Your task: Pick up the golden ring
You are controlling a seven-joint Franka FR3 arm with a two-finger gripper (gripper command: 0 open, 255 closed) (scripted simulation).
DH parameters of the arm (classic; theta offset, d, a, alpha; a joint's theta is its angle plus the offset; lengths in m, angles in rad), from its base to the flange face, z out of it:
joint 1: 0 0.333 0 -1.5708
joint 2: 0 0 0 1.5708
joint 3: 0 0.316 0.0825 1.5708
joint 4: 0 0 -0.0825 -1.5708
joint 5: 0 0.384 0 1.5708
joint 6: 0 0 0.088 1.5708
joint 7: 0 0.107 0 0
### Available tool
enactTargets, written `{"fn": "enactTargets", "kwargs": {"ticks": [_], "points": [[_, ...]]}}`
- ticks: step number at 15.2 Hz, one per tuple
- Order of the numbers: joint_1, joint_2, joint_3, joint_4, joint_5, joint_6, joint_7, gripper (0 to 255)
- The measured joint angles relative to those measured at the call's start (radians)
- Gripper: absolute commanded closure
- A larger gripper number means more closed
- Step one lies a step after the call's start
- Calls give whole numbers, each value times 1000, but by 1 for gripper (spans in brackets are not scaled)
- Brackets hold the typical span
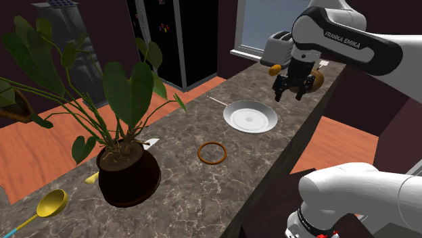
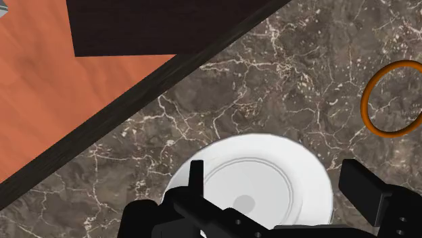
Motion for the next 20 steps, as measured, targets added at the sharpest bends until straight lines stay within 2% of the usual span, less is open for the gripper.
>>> {"fn": "enactTargets", "kwargs": {"ticks": [2,7,15,20], "points": [[1,-8,13,-17,7,11,17,0],[10,-55,125,-120,71,81,167,0],[36,-53,344,-251,198,244,433,0],[40,31,508,-271,272,372,611,0]]}}
